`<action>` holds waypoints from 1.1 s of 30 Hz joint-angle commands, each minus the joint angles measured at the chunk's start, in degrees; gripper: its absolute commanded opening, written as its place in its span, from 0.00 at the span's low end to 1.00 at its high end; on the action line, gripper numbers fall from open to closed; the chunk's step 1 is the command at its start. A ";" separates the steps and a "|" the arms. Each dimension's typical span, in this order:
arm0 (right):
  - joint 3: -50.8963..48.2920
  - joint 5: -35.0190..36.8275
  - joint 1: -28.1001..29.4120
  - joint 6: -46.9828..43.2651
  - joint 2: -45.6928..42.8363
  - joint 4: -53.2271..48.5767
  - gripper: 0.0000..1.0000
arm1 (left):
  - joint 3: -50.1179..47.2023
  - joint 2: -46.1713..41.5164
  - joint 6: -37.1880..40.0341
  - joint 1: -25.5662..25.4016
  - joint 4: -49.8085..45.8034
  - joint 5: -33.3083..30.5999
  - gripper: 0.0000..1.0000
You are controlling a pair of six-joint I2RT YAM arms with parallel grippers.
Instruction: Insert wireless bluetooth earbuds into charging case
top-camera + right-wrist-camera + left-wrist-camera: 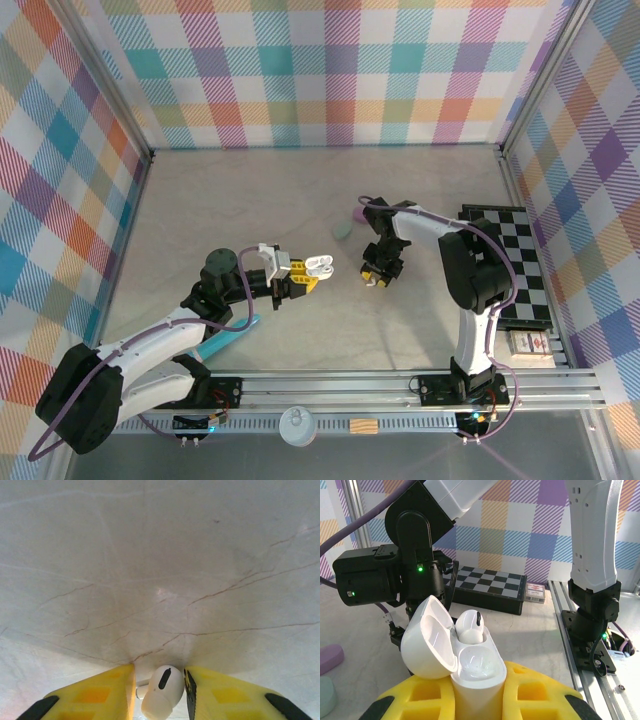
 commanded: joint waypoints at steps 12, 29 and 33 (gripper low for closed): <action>-1.73 4.52 0.99 -11.15 -3.95 2.03 0.18 | 0.88 -0.67 1.27 0.19 1.26 1.08 0.00; -5.56 4.28 6.27 -38.45 -8.64 7.35 0.14 | 1.56 1.01 0.78 0.23 2.76 1.22 0.00; -4.18 4.24 8.76 -42.48 -5.64 4.73 0.17 | 1.71 0.46 1.39 0.19 1.79 0.57 0.00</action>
